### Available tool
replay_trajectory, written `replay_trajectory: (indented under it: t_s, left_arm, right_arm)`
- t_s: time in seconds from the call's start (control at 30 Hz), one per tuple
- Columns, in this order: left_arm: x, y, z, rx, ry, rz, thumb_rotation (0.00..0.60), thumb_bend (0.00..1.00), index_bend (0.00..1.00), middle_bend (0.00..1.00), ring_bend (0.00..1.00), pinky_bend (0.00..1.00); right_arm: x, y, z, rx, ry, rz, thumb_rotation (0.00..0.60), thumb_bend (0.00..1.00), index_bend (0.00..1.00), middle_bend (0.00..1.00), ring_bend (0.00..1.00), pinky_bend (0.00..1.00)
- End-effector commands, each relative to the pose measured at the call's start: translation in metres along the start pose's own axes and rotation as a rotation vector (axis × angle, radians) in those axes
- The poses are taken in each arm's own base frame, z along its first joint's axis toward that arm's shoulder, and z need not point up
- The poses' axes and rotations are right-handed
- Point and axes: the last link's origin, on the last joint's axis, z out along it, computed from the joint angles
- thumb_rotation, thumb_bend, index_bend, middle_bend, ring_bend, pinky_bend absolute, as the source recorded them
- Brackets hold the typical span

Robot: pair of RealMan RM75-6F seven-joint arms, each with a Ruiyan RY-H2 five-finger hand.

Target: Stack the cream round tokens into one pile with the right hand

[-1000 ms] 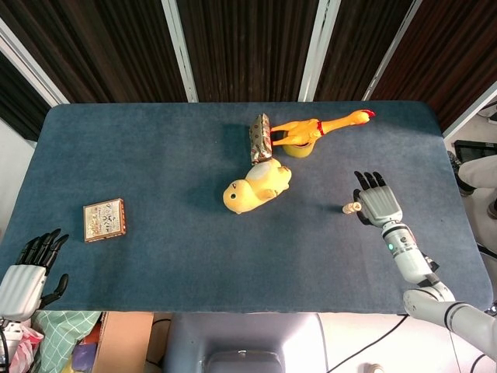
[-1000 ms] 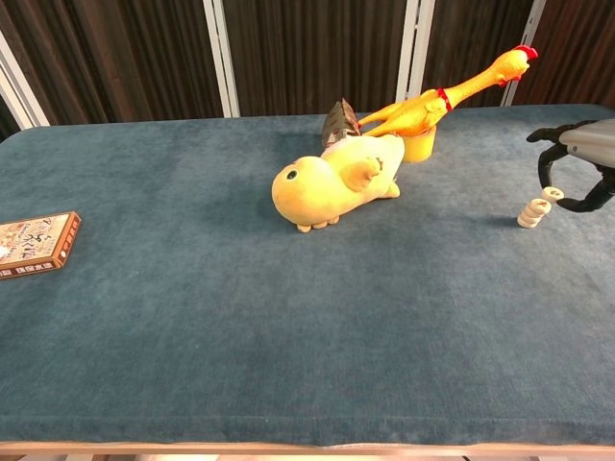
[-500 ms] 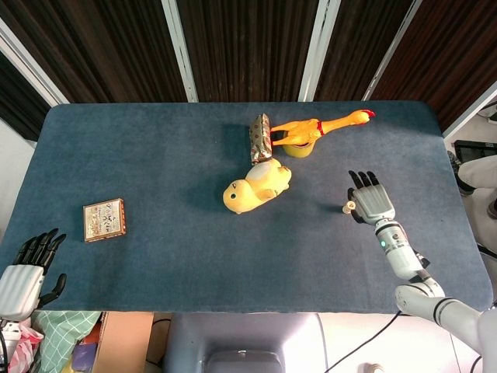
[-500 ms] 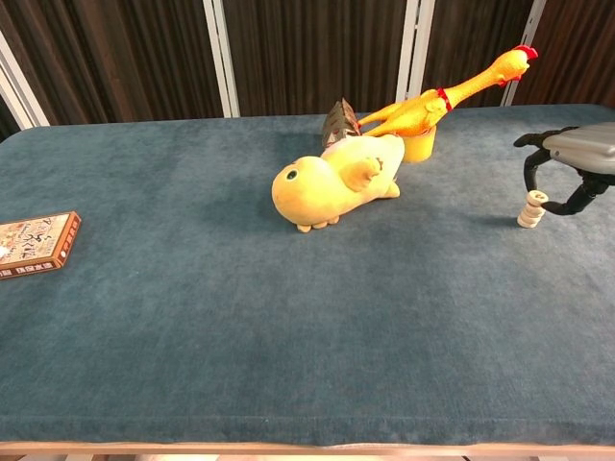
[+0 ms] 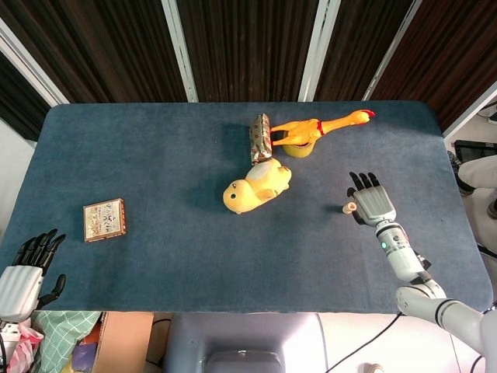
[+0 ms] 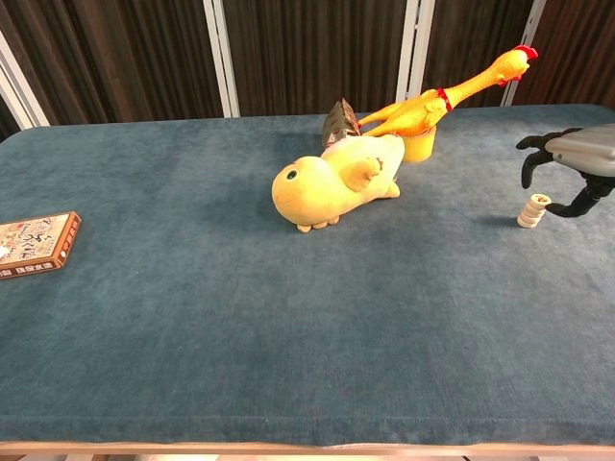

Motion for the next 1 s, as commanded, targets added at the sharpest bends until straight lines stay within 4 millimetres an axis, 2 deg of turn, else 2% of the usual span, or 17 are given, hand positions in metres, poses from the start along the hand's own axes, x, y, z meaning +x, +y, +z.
replay_trajectory:
  t_s: [0.03,0.2,0.3,0.4,0.53,0.6,0.7,0.8,0.83,0.87,0.9,1.0]
  left_arm:
    - [0.0,0.0,0.0,0.0,0.0,0.0,0.6,0.46,0.0,0.0,0.0,0.1]
    - [0.002,-0.002,-0.001,0.004,0.006,-0.005,0.6,0.46,0.0,0.0,0.0,0.1]
    - [0.003,-0.003,-0.002,0.008,0.014,-0.007,0.6,0.46,0.0,0.0,0.0,0.1]
    - [0.003,-0.003,-0.003,0.009,0.017,-0.006,0.6,0.46,0.0,0.0,0.0,0.1]
    - [0.003,-0.001,-0.006,0.008,0.018,-0.002,0.6,0.46,0.0,0.0,0.0,0.12]
    - [0.004,0.001,-0.006,0.0,0.027,0.002,0.6,0.46,0.0,0.0,0.0,0.12]
    - [0.003,0.002,-0.006,-0.004,0.029,0.004,0.6,0.46,0.0,0.0,0.0,0.12]
    - [0.001,0.007,-0.007,-0.028,0.021,0.013,0.6,0.46,0.0,0.0,0.0,0.13]
    - [0.0,0.008,-0.007,-0.035,0.02,0.015,0.6,0.46,0.0,0.0,0.0,0.13]
    - [-0.002,0.01,-0.006,-0.048,0.013,0.019,0.6,0.46,0.0,0.0,0.0,0.13]
    - [-0.003,0.012,-0.005,-0.053,0.015,0.025,0.6,0.46,0.0,0.0,0.0,0.13]
    - [-0.003,0.015,-0.007,-0.063,0.022,0.032,0.6,0.46,0.0,0.0,0.0,0.13]
  right_arm:
    - [0.001,0.0,-0.002,0.0,0.002,0.002,0.6,0.51,0.35,0.11,0.0,0.0]
    - [0.014,0.007,-0.016,0.001,0.059,0.074,0.6,0.51,0.31,0.09,0.0,0.0]
    - [0.028,0.014,-0.045,0.018,0.146,0.167,0.6,0.51,0.25,0.07,0.0,0.0]
    - [0.032,0.018,-0.096,0.068,0.213,0.223,0.6,0.47,0.2,0.04,0.0,0.0]
    - [0.017,0.025,-0.18,0.096,0.166,0.165,0.6,0.41,0.1,0.0,0.0,0.0]
    - [0.009,0.027,-0.209,0.075,0.156,0.166,0.6,0.4,0.06,0.0,0.0,0.0]
    - [0.006,0.027,-0.218,0.066,0.161,0.17,0.6,0.38,0.02,0.0,0.0,0.0]
    - [-0.006,0.029,-0.24,0.038,0.166,0.191,0.6,0.38,0.0,0.0,0.0,0.0]
    - [-0.006,0.03,-0.243,0.048,0.169,0.172,0.6,0.38,0.0,0.0,0.0,0.0]
    - [0.003,0.033,-0.244,0.047,0.212,0.212,0.6,0.38,0.0,0.0,0.0,0.0]
    - [0.006,0.041,-0.245,0.01,0.241,0.231,0.6,0.38,0.0,0.0,0.0,0.0]
    - [0.004,0.047,-0.246,-0.013,0.236,0.231,0.6,0.38,0.0,0.0,0.0,0.0]
